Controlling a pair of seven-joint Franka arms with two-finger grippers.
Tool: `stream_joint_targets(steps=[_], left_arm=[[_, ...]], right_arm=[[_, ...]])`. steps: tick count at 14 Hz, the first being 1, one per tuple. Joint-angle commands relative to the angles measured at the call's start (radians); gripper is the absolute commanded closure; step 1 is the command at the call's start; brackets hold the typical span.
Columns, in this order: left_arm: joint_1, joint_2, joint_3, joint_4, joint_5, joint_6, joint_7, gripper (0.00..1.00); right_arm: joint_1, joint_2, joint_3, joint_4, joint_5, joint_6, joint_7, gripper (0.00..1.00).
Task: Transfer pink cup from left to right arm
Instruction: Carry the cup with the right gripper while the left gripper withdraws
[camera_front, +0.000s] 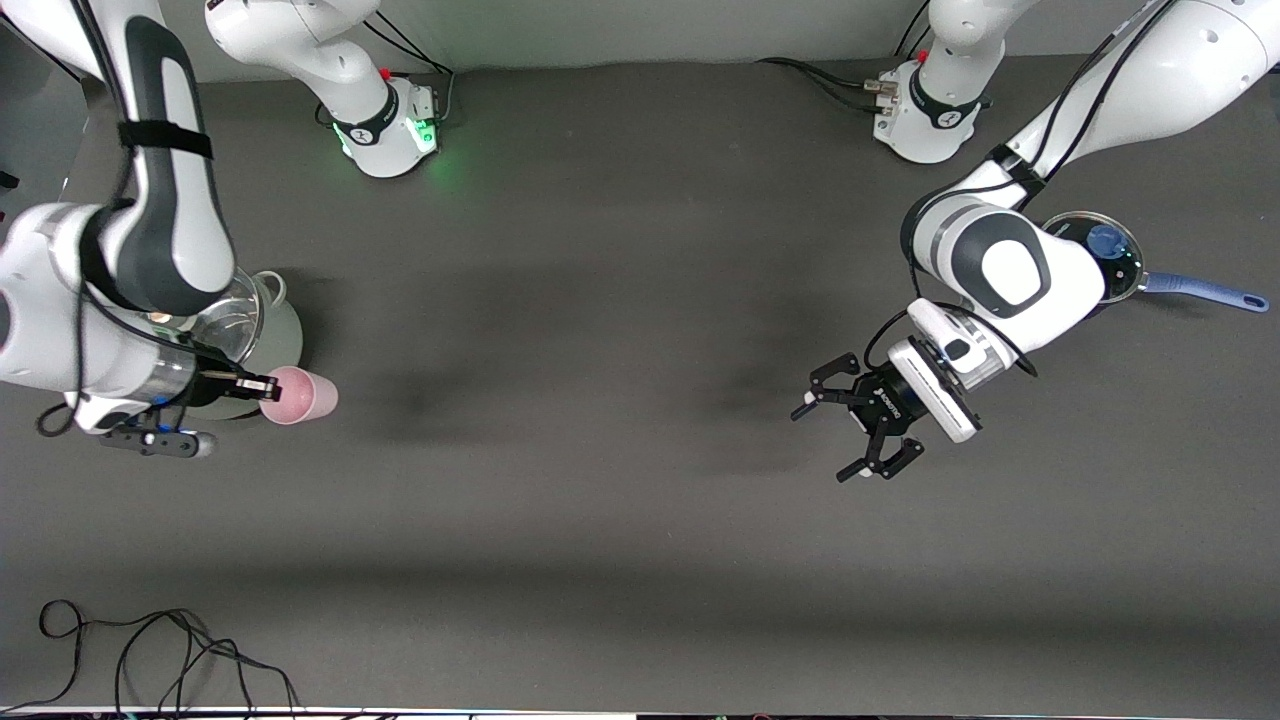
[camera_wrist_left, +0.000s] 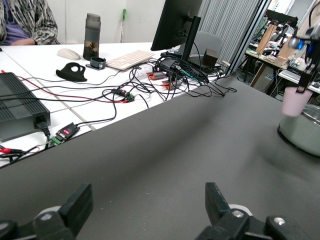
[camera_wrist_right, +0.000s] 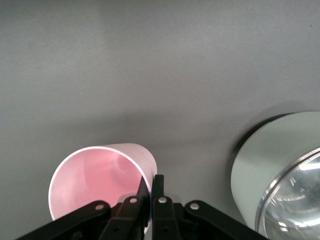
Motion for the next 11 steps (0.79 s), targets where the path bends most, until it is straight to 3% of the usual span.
stream_joint_targets(steps=[1,6,7,9,11], left_arm=[[-0.005,-0.044,0.012,-0.012,0.027,-0.032,-0.08,0.0],[-0.005,-0.059,0.036,-0.005,0.057,-0.101,-0.17,0.0],[-0.006,-0.071,0.055,0.0,0.136,-0.148,-0.271,0.0],[-0.003,-0.091,0.087,0.015,0.41,-0.253,-0.585,0.0],[0.015,-0.09,0.095,0.05,0.578,-0.349,-0.774,0.0]], right_arm=[[0.014,-0.033,-0.003,-0.119,-0.002,0.137,-0.032,1.0],[0.012,0.042,-0.001,-0.197,0.056,0.28,-0.067,1.0],[0.012,0.068,-0.001,-0.197,0.071,0.297,-0.067,1.0],[0.014,0.099,0.005,-0.199,0.088,0.334,-0.067,1.0],[0.014,0.131,0.008,-0.199,0.109,0.366,-0.067,1.0]])
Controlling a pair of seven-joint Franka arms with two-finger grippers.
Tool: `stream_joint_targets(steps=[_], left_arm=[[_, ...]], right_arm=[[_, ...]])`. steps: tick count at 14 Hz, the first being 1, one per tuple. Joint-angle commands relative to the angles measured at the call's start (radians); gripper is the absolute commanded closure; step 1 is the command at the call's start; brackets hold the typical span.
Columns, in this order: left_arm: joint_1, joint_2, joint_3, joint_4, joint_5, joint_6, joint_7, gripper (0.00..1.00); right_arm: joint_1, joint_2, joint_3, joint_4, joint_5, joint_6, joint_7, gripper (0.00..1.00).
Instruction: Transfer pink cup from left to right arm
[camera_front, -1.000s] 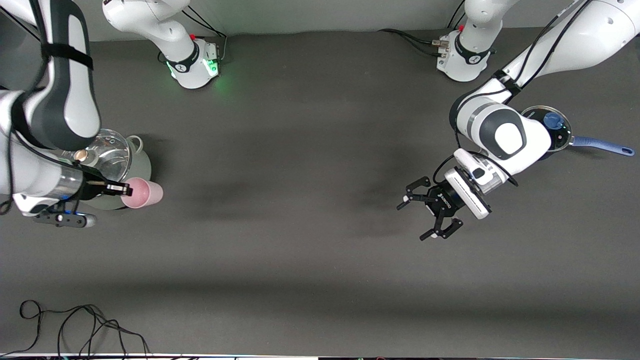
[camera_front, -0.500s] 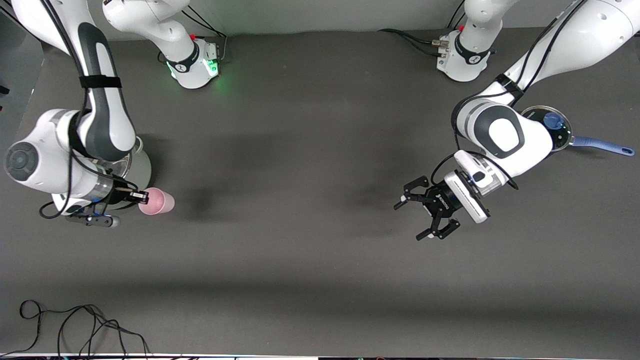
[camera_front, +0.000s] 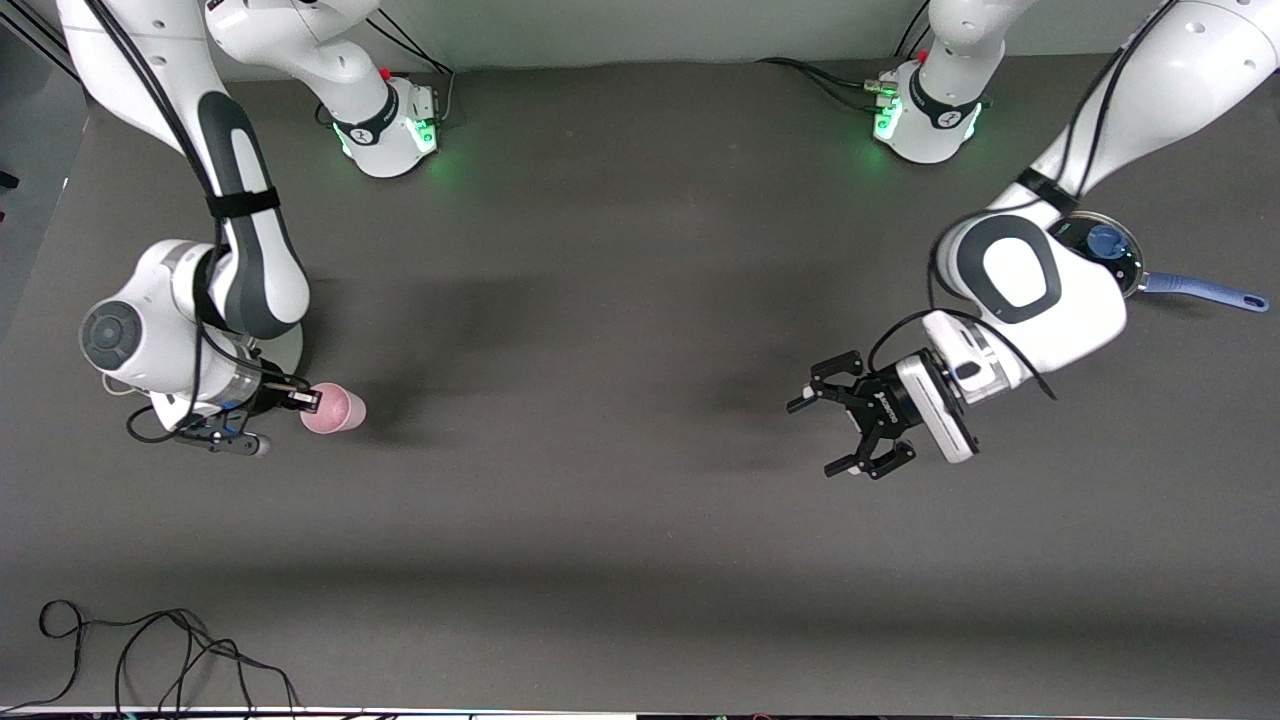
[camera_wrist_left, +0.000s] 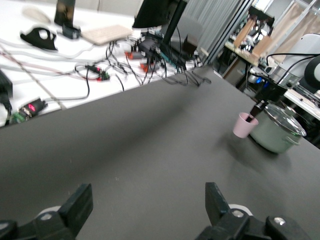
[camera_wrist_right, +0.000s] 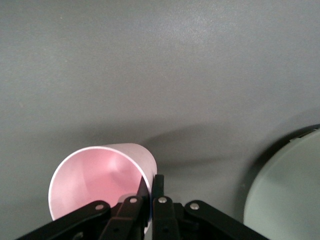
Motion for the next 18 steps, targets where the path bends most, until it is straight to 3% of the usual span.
stream_joint_targets(steps=[1,4,6,7,8,9,11,15,18], left_arm=[[0.019,-0.06,0.028,0.029,0.141,-0.132,-0.23,0.0],[0.069,-0.152,0.057,0.03,0.201,-0.317,-0.357,0.0],[0.076,-0.211,0.111,0.076,0.303,-0.501,-0.457,0.0],[0.074,-0.235,0.138,0.114,0.377,-0.614,-0.525,0.0],[0.076,-0.249,0.154,0.148,0.465,-0.722,-0.588,0.0],[0.079,-0.251,0.16,0.192,0.551,-0.817,-0.647,0.0],[0.096,-0.251,0.16,0.283,0.706,-0.992,-0.748,0.0],[0.138,-0.257,0.154,0.398,0.883,-1.216,-0.77,0.0],[0.143,-0.289,0.162,0.45,0.978,-1.345,-0.944,0.0]], right_arm=[[0.009,0.04,-0.002,0.0,0.051,0.057,-0.036,1.0],[0.009,0.05,-0.001,0.0,0.075,0.065,-0.089,1.0],[0.009,0.044,-0.002,0.0,0.075,0.063,-0.099,0.78],[0.009,0.041,-0.002,0.002,0.075,0.063,-0.099,0.55],[0.011,0.033,-0.002,0.002,0.075,0.062,-0.099,0.43],[0.009,0.019,-0.002,0.003,0.075,0.058,-0.099,0.38],[0.012,-0.01,-0.004,0.005,0.075,0.057,-0.099,0.19],[0.014,-0.107,-0.01,0.009,0.074,0.022,-0.092,0.08],[0.017,-0.166,-0.013,0.011,0.062,-0.003,-0.083,0.01]])
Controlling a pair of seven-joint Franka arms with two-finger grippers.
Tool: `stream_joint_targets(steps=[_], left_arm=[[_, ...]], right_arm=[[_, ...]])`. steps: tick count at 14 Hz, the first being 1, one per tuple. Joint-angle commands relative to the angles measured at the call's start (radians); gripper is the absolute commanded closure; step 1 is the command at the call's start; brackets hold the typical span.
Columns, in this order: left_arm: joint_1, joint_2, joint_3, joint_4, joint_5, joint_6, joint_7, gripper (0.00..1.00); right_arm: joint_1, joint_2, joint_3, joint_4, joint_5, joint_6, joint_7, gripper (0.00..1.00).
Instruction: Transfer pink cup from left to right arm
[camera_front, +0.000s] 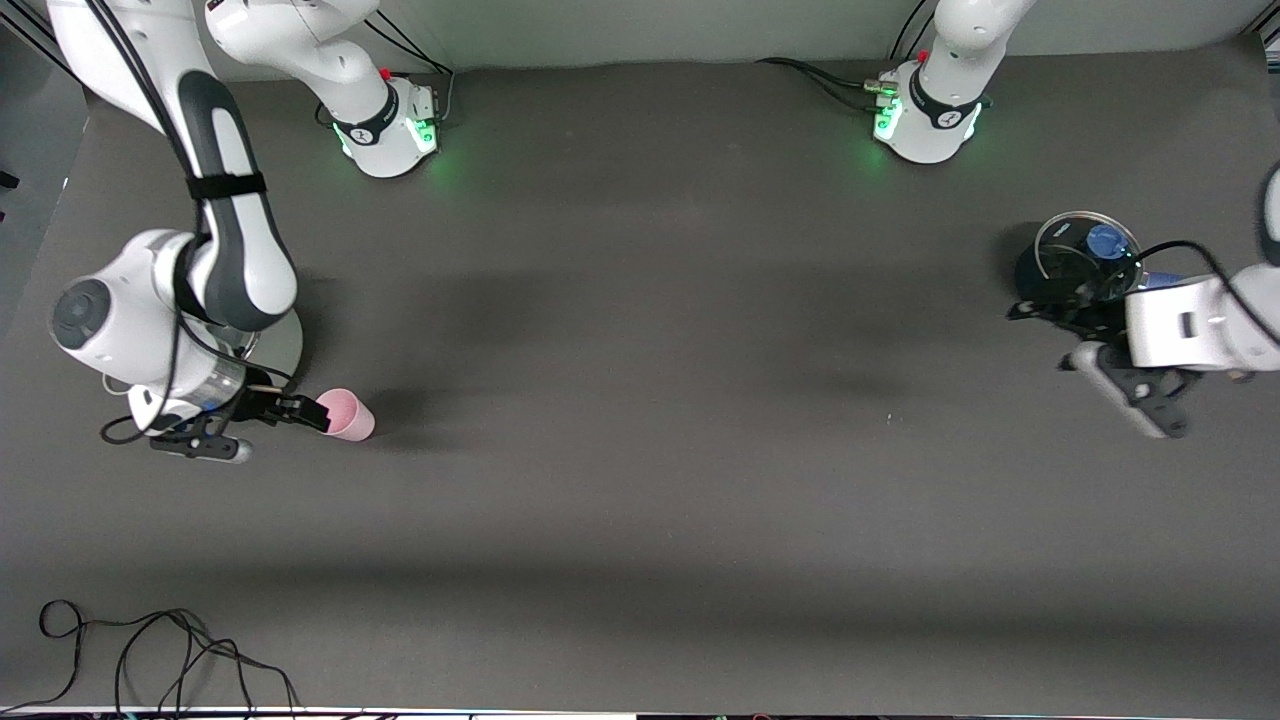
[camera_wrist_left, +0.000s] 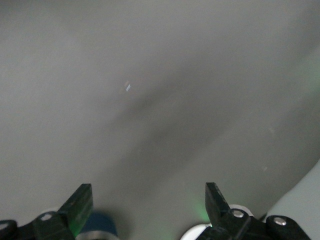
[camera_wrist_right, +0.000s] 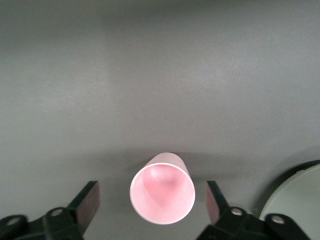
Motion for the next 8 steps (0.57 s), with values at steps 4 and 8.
stream_joint_targets(steps=[4,8], left_arm=[[-0.004,-0.106,0.005,0.066,0.167,-0.172,-0.224,0.0],[0.006,-0.166,0.015,0.053,0.181,-0.152,-0.374,0.0]], right_arm=[[0.013,-0.133,-0.017,0.004,-0.087,-0.085,-0.013,0.0],[0.013,-0.144,-0.016,0.122,-0.177,-0.265,0.049,0.0]])
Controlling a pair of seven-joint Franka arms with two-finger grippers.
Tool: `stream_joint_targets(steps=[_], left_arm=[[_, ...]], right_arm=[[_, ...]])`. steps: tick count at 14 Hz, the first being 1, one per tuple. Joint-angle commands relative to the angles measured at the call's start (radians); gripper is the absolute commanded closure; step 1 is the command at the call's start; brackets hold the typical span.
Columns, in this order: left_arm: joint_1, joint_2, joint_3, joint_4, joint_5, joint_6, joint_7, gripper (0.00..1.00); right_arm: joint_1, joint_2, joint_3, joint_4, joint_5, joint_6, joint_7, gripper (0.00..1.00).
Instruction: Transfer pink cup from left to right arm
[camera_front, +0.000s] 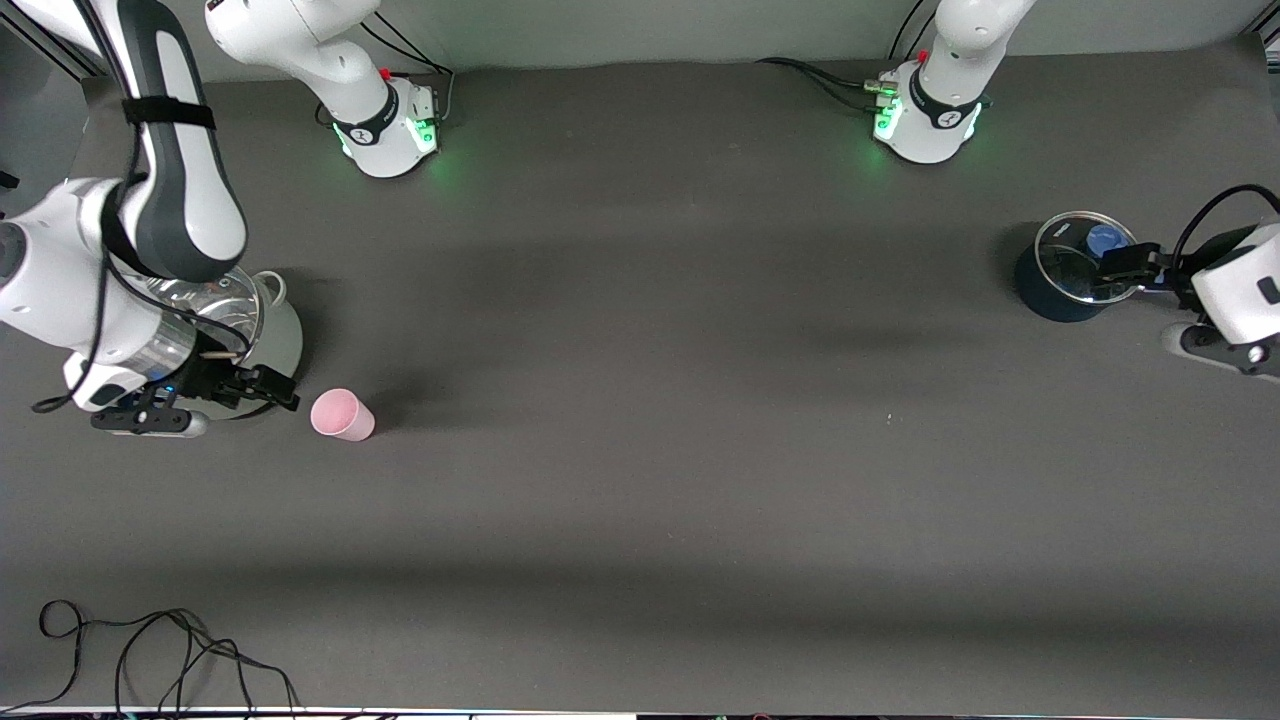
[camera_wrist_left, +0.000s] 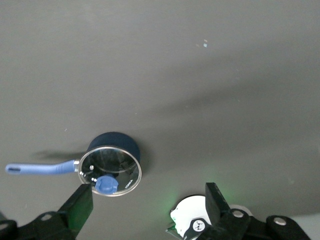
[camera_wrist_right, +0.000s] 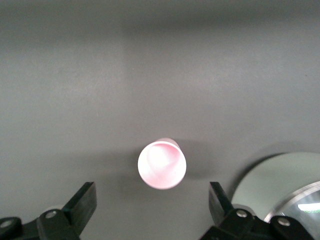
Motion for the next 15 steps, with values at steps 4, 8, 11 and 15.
stream_joint_targets(steps=[4,8,11,15], left_arm=[[0.033,-0.173,0.016,-0.138,-0.028,0.12,-0.068,0.0],[0.057,-0.231,0.019,-0.203,-0.077,0.178,-0.068,0.0],[0.007,-0.242,0.085,-0.214,-0.107,0.185,-0.066,0.0],[-0.423,-0.271,0.532,-0.201,-0.164,0.181,-0.051,0.0]], right_arm=[[0.011,-0.015,-0.016,0.218,-0.094,-0.282,0.032,0.0],[0.01,-0.057,-0.019,0.355,-0.118,-0.458,0.033,0.0],[0.003,-0.06,-0.017,0.464,-0.197,-0.591,0.023,0.0],[0.005,-0.07,-0.019,0.466,-0.205,-0.618,0.026,0.0]])
